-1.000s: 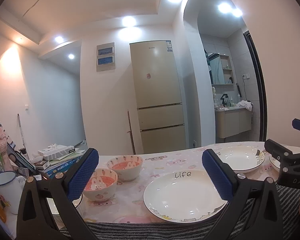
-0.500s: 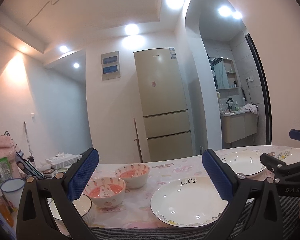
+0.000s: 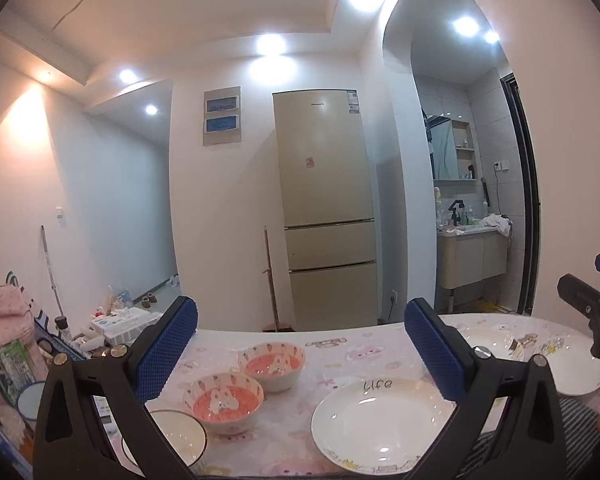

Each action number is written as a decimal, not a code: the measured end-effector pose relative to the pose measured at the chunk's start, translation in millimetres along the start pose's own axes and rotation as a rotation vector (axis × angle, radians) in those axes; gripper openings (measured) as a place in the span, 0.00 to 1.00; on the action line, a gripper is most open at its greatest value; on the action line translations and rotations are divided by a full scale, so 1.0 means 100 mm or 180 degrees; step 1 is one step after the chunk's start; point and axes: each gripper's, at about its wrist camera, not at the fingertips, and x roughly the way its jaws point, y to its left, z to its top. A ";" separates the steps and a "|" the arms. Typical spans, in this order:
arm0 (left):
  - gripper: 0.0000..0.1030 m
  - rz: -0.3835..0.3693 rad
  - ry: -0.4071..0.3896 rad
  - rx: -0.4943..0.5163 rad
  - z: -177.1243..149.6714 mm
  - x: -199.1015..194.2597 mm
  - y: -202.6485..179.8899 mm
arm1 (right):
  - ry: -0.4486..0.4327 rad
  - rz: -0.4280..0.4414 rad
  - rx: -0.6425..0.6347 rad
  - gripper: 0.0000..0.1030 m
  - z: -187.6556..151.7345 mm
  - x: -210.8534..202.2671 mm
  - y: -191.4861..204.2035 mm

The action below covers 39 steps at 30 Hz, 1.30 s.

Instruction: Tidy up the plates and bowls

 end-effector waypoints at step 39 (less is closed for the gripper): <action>0.92 -0.0332 0.1586 -0.0487 -0.92 1.50 0.04 | 0.1976 0.0734 0.0719 0.68 -0.96 2.01 0.03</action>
